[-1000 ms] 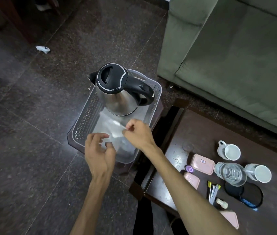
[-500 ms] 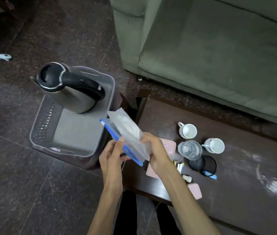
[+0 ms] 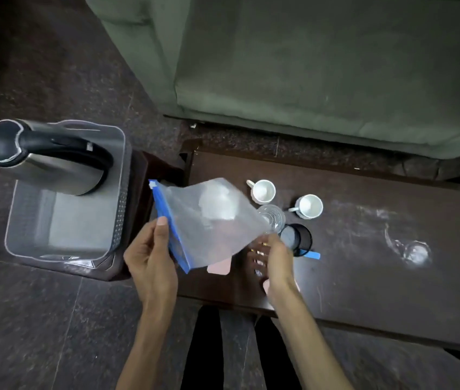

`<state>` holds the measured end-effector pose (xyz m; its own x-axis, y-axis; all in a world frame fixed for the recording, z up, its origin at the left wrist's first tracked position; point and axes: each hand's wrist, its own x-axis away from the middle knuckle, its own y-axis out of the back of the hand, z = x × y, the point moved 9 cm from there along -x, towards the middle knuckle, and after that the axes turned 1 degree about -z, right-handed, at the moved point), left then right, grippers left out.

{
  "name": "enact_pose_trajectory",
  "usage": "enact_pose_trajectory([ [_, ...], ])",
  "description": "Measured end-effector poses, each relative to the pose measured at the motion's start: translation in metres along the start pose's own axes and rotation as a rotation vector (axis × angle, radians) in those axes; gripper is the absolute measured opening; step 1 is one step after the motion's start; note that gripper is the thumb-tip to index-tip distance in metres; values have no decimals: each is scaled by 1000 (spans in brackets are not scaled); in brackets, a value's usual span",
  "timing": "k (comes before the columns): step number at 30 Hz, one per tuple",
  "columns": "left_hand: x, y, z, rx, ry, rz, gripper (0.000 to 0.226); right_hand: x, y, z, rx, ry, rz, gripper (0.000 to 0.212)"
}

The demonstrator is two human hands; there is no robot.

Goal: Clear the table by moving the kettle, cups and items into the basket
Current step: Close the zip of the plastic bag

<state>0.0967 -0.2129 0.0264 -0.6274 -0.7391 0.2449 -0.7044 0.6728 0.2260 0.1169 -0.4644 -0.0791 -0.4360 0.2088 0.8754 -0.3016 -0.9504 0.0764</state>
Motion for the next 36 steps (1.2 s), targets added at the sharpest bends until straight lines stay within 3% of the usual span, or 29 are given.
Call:
enact_pose_trajectory([
  [2, 4, 6, -8, -29, -34, -32, 39, 17, 42, 36, 125, 318, -277, 13],
  [3, 6, 8, -11, -41, -57, -41, 36, 33, 53, 57, 133, 485, -349, 11],
  [4, 7, 8, -14, -52, -80, -39, 33, 49, 53, 74, 108, 608, -317, 12],
  [6, 13, 3, -17, -95, -115, -3, 27, 72, 25, 99, 39, 697, -15, 11],
  [8, 22, -10, -20, -147, -139, 54, 22, 98, -22, 107, 160, 700, 320, 6],
  [11, 35, -31, -18, -174, -159, 176, 17, 124, -70, 98, 523, 776, 530, 15],
  [13, 38, -36, -13, -171, -150, 202, 19, 124, -79, 95, 734, 821, 472, 23],
  [16, 38, -31, -5, -222, -190, 131, 22, 111, -64, 98, 1027, 832, 228, 35],
  [22, 42, -20, 8, -258, -223, -49, 21, 77, -30, 72, 1360, 638, 69, 39],
  [24, 47, -26, 3, -296, -284, -35, 21, 68, -27, 61, 1276, 522, 159, 36],
  [27, 63, -36, -9, -324, -408, 10, 20, 62, -36, 42, 831, 243, 340, 28],
  [30, 80, -42, -15, -310, -492, 10, 17, 57, -38, 38, 605, 202, 277, 43],
  [34, 94, -45, -11, -273, -530, -3, 17, 59, -37, 40, 541, 258, 193, 13],
  [36, 101, -50, -9, -256, -548, 21, 19, 57, -30, 41, 394, 239, 118, 13],
])
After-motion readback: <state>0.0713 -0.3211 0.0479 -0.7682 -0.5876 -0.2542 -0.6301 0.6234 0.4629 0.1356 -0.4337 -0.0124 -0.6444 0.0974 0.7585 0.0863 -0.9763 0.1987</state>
